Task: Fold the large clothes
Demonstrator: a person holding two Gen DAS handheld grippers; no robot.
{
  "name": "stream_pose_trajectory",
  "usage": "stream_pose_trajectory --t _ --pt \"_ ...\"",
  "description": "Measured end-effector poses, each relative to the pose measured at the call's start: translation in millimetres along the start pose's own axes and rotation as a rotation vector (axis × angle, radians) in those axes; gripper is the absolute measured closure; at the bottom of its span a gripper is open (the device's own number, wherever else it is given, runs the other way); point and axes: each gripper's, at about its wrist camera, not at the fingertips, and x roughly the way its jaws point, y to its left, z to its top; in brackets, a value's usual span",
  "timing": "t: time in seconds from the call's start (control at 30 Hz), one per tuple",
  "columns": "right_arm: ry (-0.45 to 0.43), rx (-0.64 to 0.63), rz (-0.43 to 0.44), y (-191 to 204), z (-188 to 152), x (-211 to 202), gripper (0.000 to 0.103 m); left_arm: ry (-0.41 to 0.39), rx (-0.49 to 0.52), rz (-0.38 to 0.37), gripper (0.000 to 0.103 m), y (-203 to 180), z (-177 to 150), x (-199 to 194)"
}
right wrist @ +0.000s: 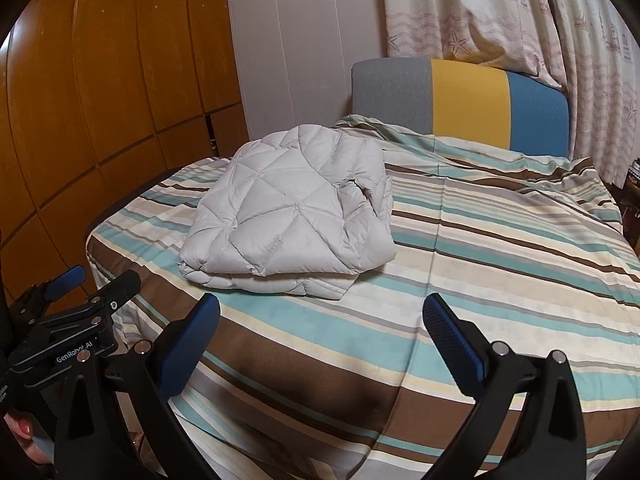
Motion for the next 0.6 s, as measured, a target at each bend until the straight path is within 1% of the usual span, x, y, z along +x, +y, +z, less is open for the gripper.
stream_pose_trajectory --t 0.6 --pt "0.007 0.011 -0.007 -4.7 -1.7 -1.9 0.002 0.003 0.01 -0.01 0.003 -5.2 -5.0 -1.5"
